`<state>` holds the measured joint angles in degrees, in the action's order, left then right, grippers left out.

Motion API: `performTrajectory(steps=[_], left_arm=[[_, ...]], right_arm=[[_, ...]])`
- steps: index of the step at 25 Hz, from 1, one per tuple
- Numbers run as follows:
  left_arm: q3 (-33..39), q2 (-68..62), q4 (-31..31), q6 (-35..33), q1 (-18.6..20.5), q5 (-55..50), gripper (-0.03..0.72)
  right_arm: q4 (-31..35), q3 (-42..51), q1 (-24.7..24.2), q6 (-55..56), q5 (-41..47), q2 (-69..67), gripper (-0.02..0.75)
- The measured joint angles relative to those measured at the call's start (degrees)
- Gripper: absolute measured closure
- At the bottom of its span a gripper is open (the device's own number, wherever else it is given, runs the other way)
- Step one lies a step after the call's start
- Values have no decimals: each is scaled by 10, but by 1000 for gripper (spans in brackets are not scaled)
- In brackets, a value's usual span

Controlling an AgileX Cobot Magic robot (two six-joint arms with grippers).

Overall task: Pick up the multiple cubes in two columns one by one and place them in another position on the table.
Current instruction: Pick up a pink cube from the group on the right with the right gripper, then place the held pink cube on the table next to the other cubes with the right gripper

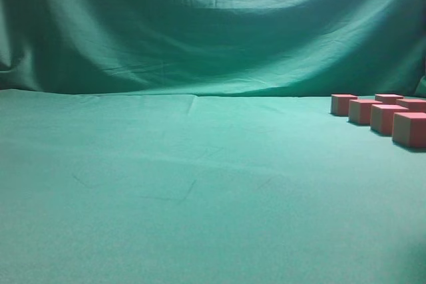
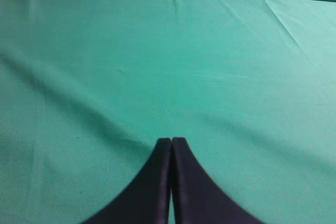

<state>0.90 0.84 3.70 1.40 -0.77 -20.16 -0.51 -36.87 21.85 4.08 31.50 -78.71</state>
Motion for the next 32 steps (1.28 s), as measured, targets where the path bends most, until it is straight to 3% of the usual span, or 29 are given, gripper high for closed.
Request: performTrajectory(steps=[13, 17, 18, 26, 32], left_arm=[[0, 0, 0, 0, 0, 0, 688], [0, 0, 0, 0, 0, 0, 688], [0, 0, 0, 0, 0, 0, 688], [0, 0, 0, 0, 0, 0, 688], [0, 0, 0, 0, 0, 0, 688]], right_arm=[[0, 0, 0, 27, -84, -102, 225], [0, -4, 0, 27, -83, -107, 446], [0, -12, 0, 27, -73, -107, 482], [15, -188, 2, -16, 139, -109, 477], [52, -350, 67, -126, 234, -124, 477]])
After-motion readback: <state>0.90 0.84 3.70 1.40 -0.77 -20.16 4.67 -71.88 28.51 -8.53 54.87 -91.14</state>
